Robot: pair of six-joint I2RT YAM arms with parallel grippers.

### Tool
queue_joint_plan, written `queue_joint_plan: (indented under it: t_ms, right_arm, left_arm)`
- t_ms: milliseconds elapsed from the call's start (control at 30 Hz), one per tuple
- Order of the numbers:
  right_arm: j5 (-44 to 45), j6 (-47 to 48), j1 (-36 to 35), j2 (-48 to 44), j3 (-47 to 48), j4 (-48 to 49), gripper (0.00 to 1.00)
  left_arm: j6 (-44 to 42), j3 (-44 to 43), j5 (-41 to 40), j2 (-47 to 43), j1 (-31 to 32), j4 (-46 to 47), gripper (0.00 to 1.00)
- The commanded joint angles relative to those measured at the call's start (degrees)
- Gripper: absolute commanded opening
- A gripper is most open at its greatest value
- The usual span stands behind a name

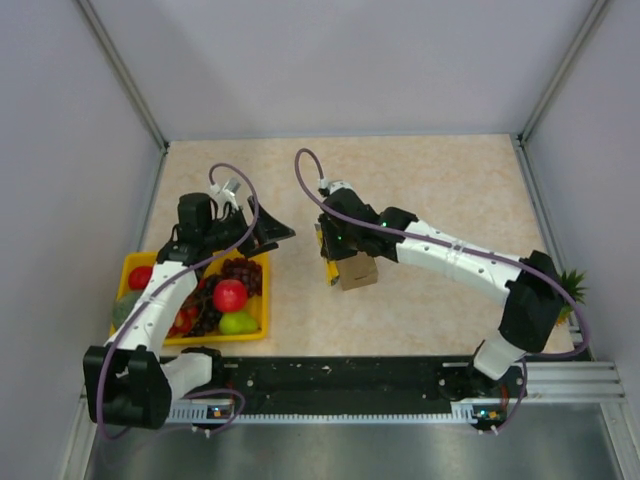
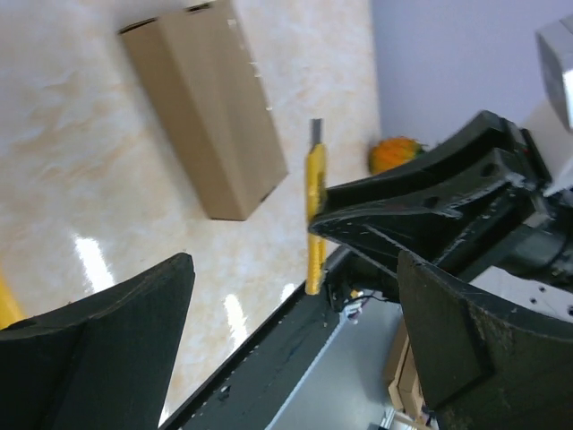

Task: Unpack the express box

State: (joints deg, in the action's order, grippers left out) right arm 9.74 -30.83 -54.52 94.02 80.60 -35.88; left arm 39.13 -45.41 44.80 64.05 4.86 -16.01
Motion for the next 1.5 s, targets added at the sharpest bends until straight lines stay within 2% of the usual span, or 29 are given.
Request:
queue_joint_plan:
  t_ms: [0, 133, 233, 300, 400, 533, 633, 733, 900, 1000, 1033, 1100, 1133, 1233, 1333, 1467]
  right_arm:
    - [-6.8, 4.2, 1.3, -5.1, 0.0, 4.3, 0.04]
    - [-9.6, 3.7, 1.7, -6.1, 0.2, 5.6, 0.04]
    - [-12.3, 2.9, 1.8, -5.8, 0.4, 6.6, 0.04]
    - [-12.9, 2.5, 1.9, -5.7, 0.7, 6.9, 0.03]
    - [-13.6, 1.7, 2.0, -5.9, 0.4, 7.8, 0.03]
    - [-13.5, 1.1, 1.9, -6.4, -0.4, 8.7, 0.04]
    - [-13.4, 0.9, 1.9, -6.4, -0.6, 9.3, 0.05]
    - [-13.7, 0.5, 1.8, -6.1, -0.5, 9.6, 0.05]
    - [-13.9, -0.3, 1.8, -6.3, -0.6, 9.8, 0.06]
    - [-13.4, -0.7, 1.9, -7.1, -1.1, 9.9, 0.17]
    - [-13.1, -1.1, 1.9, -7.6, -1.2, 9.8, 0.34]
    - [-11.2, -1.4, 1.9, -8.8, -1.8, 9.7, 0.54]
    - [-10.4, -1.9, 1.9, -10.7, -2.6, 9.8, 0.7]
    - [-6.8, -3.1, 2.3, -16.1, -5.7, 11.5, 0.89]
    - [-8.3, -6.1, 4.5, -21.9, -10.4, 18.5, 0.94]
    - [-13.4, -12.0, 7.5, -26.0, -16.6, 33.1, 0.93]
  left_arm:
    - [4.7, -1.3, 10.4, 1.6, 2.4, 15.2, 0.99]
    - [5.3, -4.7, 10.9, 8.4, 5.0, 14.8, 0.95]
    - [7.0, -7.8, 13.3, 13.9, 5.7, 15.6, 0.86]
    - [7.3, -9.5, 13.8, 15.4, 6.0, 15.3, 0.79]
    - [6.8, -10.7, 13.4, 16.1, 6.4, 14.6, 0.76]
    - [4.3, -11.5, 12.9, 16.8, 6.5, 10.9, 0.56]
    - [3.6, -11.0, 12.9, 16.2, 6.7, 10.7, 0.5]
    - [2.4, -11.2, 12.7, 16.4, 7.2, 9.5, 0.39]
    - [0.7, -11.5, 12.0, 16.9, 8.4, 8.1, 0.03]
    - [0.4, -11.8, 11.0, 16.5, 8.6, 7.3, 0.0]
    - [0.3, -12.1, 10.4, 16.1, 8.6, 6.6, 0.0]
    - [0.3, -13.4, 9.6, 15.4, 8.6, 5.8, 0.0]
    - [0.2, -14.0, 8.3, 15.1, 8.6, 4.9, 0.0]
    - [1.7, -17.1, 6.2, 13.1, 8.6, 4.8, 0.0]
    - [6.4, -19.3, 3.4, 10.8, 8.6, 9.1, 0.0]
    - [17.3, -20.9, -0.3, 8.9, 8.8, 20.0, 0.0]
